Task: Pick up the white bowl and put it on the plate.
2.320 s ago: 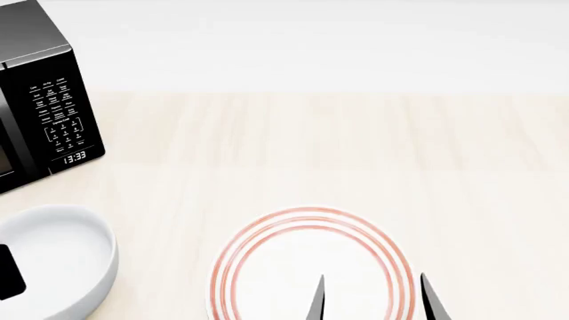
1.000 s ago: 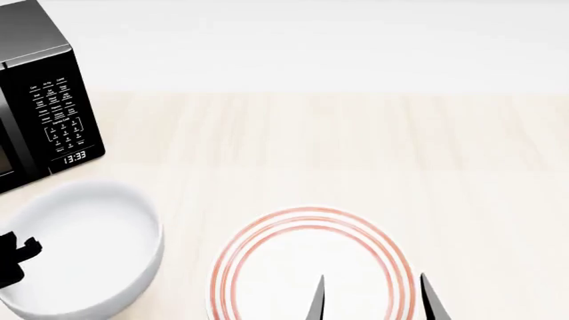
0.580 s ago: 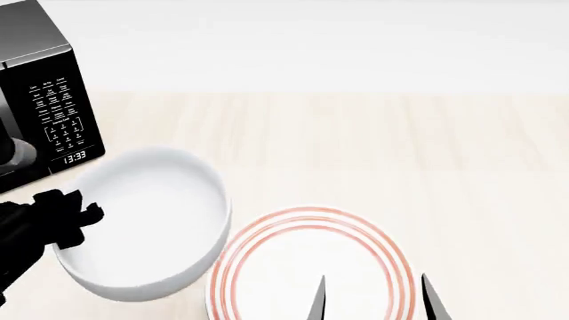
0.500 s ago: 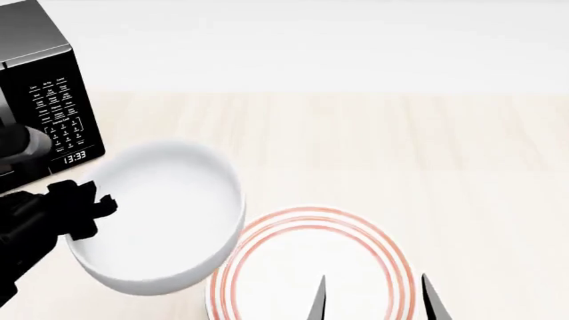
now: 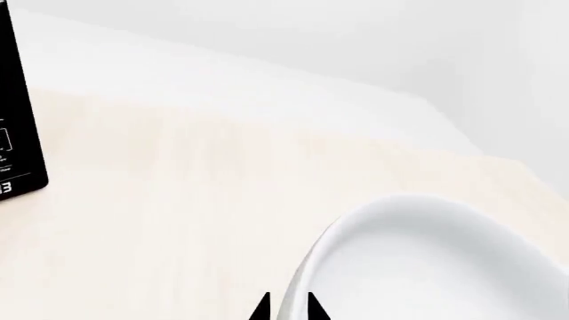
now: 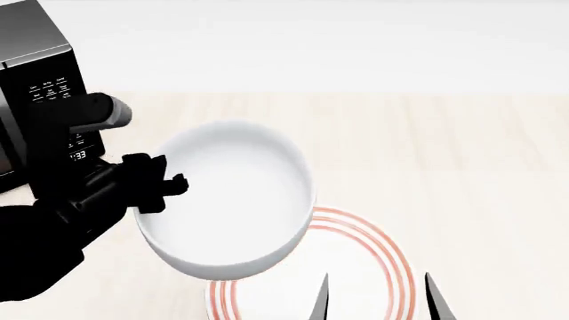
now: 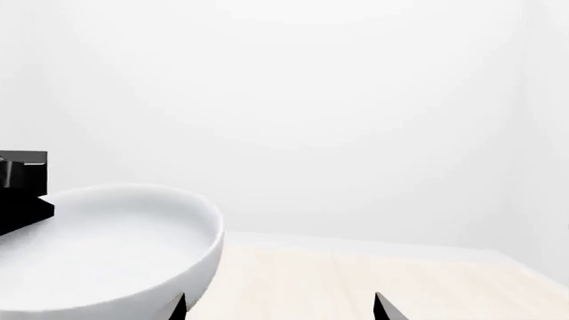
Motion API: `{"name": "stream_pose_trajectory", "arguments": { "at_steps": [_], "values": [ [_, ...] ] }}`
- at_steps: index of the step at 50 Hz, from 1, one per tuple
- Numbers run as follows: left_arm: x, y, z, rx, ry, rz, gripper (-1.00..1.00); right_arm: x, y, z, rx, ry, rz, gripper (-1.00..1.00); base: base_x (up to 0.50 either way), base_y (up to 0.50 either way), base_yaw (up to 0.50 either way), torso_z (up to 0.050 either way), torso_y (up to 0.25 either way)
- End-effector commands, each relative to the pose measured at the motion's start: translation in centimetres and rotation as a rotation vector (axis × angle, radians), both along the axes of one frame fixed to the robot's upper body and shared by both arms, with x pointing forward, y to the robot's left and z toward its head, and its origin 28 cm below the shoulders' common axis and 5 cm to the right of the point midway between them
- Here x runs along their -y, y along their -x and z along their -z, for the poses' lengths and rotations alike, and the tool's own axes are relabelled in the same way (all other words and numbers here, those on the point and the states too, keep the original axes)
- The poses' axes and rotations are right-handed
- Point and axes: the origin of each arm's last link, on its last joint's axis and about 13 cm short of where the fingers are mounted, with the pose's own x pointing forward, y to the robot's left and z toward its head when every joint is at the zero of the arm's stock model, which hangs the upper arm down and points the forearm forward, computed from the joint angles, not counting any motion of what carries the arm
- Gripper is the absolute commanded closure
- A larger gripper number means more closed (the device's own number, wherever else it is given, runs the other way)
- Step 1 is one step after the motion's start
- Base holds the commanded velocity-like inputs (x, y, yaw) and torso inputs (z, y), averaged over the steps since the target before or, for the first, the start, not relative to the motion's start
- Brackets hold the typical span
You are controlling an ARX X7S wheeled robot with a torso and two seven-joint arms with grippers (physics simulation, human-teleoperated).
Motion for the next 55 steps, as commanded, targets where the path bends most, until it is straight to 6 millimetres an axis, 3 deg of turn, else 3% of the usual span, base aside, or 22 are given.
{"name": "stream_pose_trajectory", "arguments": {
  "at_steps": [1,11,48,55],
  "values": [
    [2.2,-0.7,-0.2,0.019,0.004,0.051,1.00,0.0,0.0,0.1,-0.003,0.000,-0.001,-1.00,0.00,0.00,0.00,0.000,0.000],
    [3.5,-0.8,-1.0,0.035,0.015,0.090,1.00,-0.1,0.0,0.2,-0.005,0.001,-0.005,-1.00,0.00,0.00,0.00,0.000,0.000],
    [6.1,-1.7,0.2,0.018,0.051,0.141,1.00,-0.1,0.0,0.3,-0.007,0.005,-0.006,-1.00,0.00,0.00,0.00,0.000,0.001],
    [6.4,-1.9,1.4,0.004,0.038,0.131,1.00,0.0,-0.1,0.3,-0.005,0.004,-0.005,-1.00,0.00,0.00,0.00,0.000,0.000]
  ]
}}
